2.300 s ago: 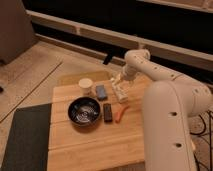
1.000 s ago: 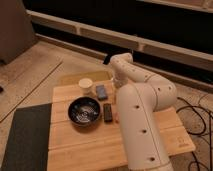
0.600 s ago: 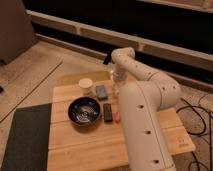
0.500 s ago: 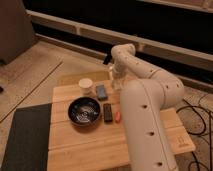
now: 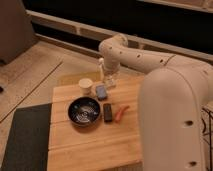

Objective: Place the bottle in the ceramic bowl

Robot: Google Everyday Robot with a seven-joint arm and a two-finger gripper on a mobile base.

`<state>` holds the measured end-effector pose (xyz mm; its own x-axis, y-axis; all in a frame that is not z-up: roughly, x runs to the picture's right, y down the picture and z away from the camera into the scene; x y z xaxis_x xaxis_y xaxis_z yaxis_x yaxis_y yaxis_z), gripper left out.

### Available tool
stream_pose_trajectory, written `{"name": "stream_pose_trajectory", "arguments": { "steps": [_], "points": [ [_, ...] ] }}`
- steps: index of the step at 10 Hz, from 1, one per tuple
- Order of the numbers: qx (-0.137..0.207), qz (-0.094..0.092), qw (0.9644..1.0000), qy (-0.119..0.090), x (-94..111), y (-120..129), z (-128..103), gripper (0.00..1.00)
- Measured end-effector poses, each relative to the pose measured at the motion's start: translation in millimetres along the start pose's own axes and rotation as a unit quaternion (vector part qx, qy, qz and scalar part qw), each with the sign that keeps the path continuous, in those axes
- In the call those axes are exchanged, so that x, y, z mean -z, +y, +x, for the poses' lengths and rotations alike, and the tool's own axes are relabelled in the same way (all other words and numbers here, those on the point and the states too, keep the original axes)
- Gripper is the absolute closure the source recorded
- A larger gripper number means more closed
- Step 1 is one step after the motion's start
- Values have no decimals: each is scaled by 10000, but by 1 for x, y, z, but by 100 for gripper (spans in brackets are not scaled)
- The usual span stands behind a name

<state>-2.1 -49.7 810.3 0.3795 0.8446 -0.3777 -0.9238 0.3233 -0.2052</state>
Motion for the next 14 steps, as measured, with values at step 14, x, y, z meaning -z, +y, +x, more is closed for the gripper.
{"name": "stream_pose_trajectory", "arguments": {
  "steps": [14],
  "points": [
    [1306,-164,9868,939,-56,172,58,100]
  ]
}}
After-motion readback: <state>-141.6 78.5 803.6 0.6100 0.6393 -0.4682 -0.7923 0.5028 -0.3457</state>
